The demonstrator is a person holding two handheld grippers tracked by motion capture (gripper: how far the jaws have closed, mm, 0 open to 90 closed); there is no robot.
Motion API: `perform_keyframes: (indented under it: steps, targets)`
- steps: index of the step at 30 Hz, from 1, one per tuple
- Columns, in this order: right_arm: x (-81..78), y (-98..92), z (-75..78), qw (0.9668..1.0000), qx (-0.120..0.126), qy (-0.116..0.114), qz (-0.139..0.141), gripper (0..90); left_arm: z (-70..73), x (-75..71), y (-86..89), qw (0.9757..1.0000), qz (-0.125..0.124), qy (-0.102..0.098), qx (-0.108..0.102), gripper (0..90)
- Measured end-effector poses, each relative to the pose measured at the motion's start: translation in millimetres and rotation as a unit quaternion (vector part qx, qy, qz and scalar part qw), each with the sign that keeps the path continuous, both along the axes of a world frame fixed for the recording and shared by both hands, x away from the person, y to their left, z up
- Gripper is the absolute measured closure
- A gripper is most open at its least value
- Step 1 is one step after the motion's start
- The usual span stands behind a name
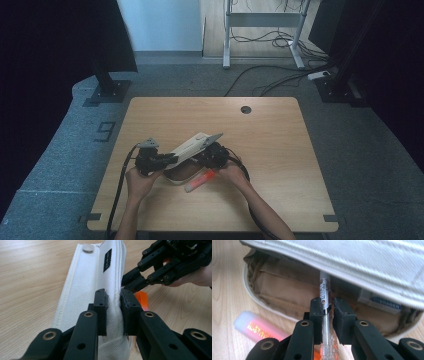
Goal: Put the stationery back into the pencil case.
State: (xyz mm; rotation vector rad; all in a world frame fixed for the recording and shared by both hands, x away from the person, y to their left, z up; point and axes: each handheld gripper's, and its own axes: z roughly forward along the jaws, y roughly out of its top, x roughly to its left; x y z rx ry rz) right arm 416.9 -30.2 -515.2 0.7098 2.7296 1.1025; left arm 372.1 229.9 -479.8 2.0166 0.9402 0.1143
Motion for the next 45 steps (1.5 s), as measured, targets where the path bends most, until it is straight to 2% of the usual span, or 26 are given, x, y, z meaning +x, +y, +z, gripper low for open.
perform_keyframes:
  steps: [11, 14, 18, 23, 27, 33, 45]
  targets:
    - [7.4, 12.3, -6.8, 0.9999, -0.005, -0.010, -0.005, 75.3, -0.9, 0.2, -1.4, 1.0000, -0.001, 0.002, 0.001, 76.2]
    - [9.8, 12.0, -9.4, 0.9999, 0.002, -0.005, -0.008, 76.4, -1.0, 0.0, -1.8, 1.0000, -0.002, 0.003, 0.001, 76.2]
    - [10.2, 12.7, -11.2, 0.9999, 0.006, 0.002, -0.009, 70.9, -1.1, 0.3, -1.4, 1.0000, -0.002, 0.002, 0.001, 76.1]
    - [7.2, 11.5, -6.3, 0.9999, 0.001, -0.011, -0.009, 66.0, -1.2, 0.5, -1.0, 1.0000, -0.003, 0.002, 0.001, 76.1]
    - [4.4, 4.4, -0.5, 0.9998, 0.001, -0.014, -0.014, 64.6, -1.3, 0.7, -0.7, 1.0000, -0.003, 0.002, 0.000, 76.0]
    - [-3.5, -16.5, 3.5, 0.9997, 0.003, -0.008, -0.021, 63.5, -1.3, 0.7, -0.6, 1.0000, -0.004, 0.002, 0.001, 75.9]
    - [-17.1, -48.9, -9.0, 0.9988, 0.010, 0.004, -0.048, 66.1, -1.5, 0.7, -0.7, 1.0000, -0.004, 0.002, 0.001, 75.8]
